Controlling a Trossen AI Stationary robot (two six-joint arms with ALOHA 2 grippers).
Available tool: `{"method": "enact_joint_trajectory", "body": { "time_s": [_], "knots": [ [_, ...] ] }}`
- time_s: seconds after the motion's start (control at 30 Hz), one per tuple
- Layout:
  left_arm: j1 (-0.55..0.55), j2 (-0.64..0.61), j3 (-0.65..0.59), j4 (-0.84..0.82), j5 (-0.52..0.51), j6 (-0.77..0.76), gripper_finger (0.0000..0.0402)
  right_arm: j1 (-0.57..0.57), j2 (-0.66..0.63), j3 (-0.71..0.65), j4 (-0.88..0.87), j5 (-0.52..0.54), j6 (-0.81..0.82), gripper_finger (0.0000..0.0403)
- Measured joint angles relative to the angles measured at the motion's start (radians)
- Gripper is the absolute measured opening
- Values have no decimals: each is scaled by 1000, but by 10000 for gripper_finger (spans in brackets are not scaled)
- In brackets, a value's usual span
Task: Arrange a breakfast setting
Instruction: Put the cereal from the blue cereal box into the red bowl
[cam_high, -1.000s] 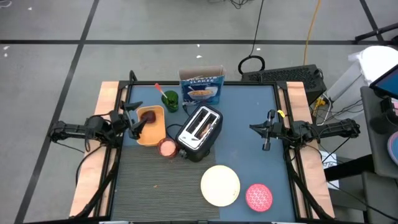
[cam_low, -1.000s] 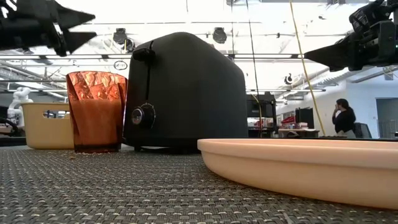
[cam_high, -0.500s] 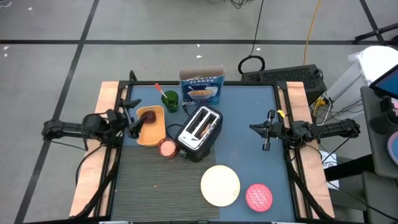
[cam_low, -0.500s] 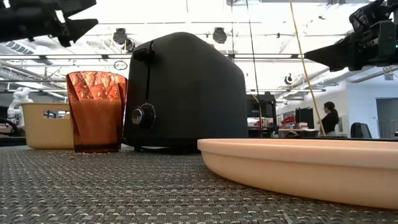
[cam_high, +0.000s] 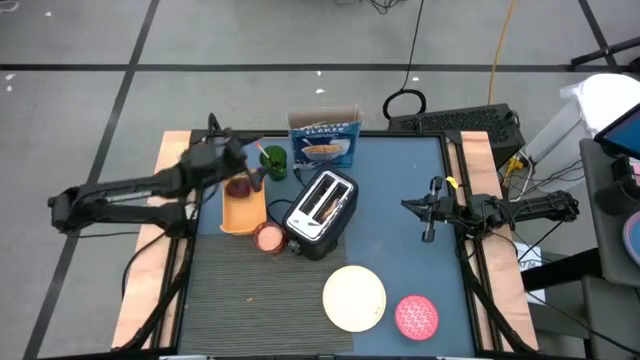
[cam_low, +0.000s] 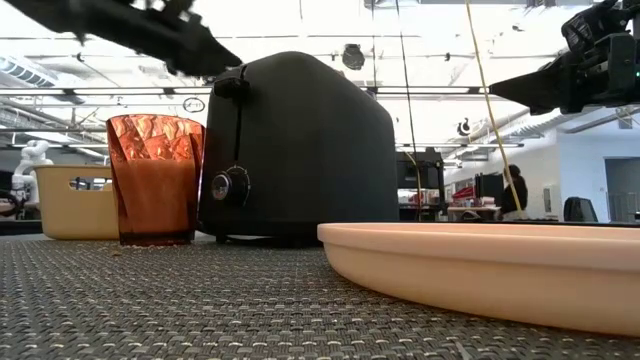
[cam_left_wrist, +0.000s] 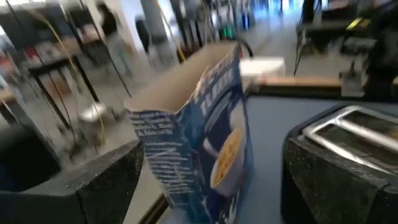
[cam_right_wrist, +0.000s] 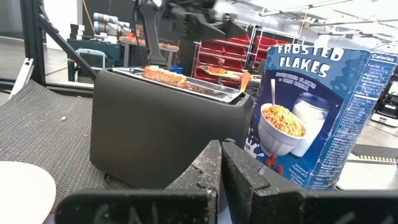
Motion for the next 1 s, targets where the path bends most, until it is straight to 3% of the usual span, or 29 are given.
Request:
{"method": "enact_joint_trajectory", "body": {
  "time_s": [0.17,0.33,0.67,1.0],
  "knots": [
    [153,179,112,-39,169,-9,395,0,0,0,0,0,0,9],
    [259,273,133,-42,331,-10,395,0,0,0,0,0,0,9],
    [339,386,133,-7,370,38,395,0,0,0,0,0,0,9],
    [335,549,133,191,427,7,395,0,0,0,0,0,0,9]
  ]
}}
